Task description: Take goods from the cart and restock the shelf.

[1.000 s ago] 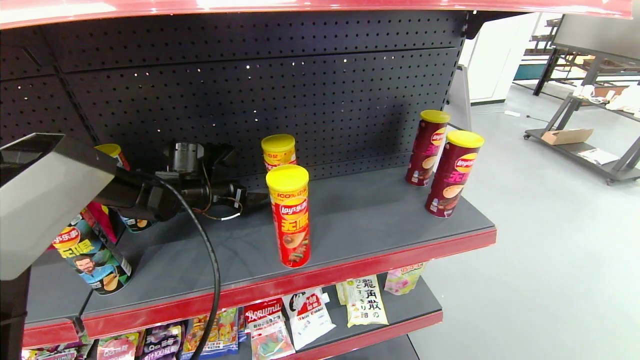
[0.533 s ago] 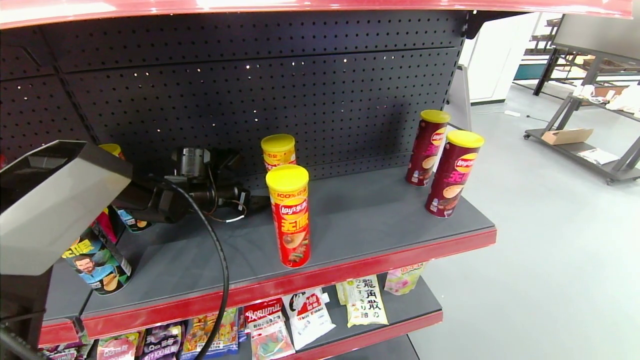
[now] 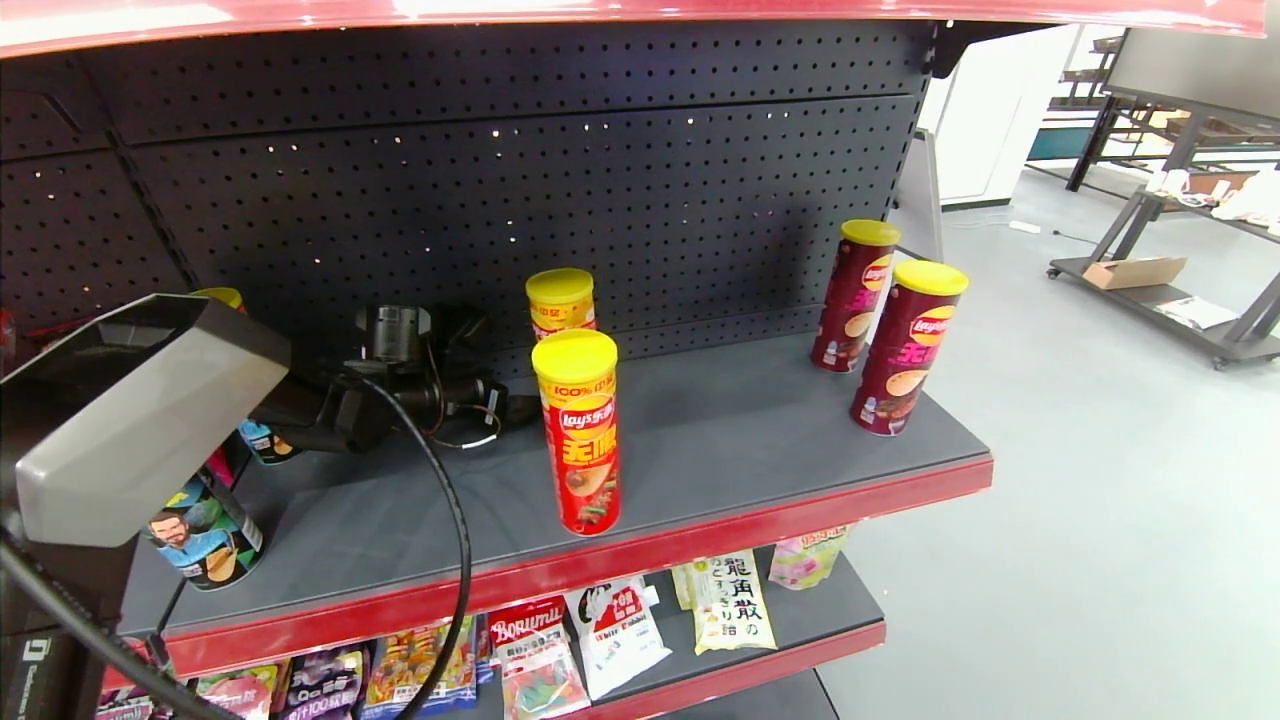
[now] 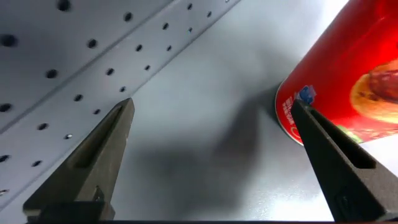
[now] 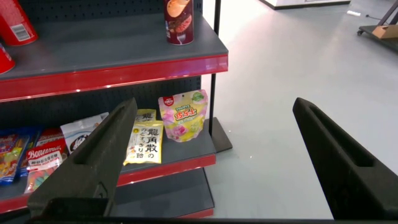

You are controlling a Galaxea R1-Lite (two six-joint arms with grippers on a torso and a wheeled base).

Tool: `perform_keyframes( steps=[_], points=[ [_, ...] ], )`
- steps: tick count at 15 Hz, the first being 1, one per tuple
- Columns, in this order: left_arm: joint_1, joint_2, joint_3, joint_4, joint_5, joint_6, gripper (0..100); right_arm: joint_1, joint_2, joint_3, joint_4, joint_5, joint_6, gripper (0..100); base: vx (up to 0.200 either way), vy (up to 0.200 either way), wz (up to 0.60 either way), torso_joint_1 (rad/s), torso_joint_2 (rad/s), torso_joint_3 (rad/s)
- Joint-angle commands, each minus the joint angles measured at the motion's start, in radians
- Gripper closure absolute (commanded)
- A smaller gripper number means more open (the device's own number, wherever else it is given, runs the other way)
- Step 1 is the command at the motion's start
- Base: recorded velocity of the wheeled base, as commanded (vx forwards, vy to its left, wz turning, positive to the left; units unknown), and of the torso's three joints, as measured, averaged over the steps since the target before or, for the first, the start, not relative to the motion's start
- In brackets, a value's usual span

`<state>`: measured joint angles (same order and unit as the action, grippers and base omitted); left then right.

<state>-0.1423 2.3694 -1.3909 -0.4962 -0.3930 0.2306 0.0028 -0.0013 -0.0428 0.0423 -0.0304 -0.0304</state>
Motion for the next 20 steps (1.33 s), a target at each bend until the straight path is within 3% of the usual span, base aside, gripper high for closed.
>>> perform_keyframes(
  steps=[1,20],
  points=[
    [-0.006,0.007,0.000,0.002,0.000,-0.002,0,0.000,0.001,0.000,0.001,0.000,0.000,0,0.000,0.000,0.00,0.000,0.00,0.000],
    [-0.016,-0.029,0.016,0.048,-0.010,-0.007,0,0.000,0.001,0.000,-0.001,0.000,0.000,0,0.000,0.000,0.00,0.000,0.00,0.000]
  ],
)
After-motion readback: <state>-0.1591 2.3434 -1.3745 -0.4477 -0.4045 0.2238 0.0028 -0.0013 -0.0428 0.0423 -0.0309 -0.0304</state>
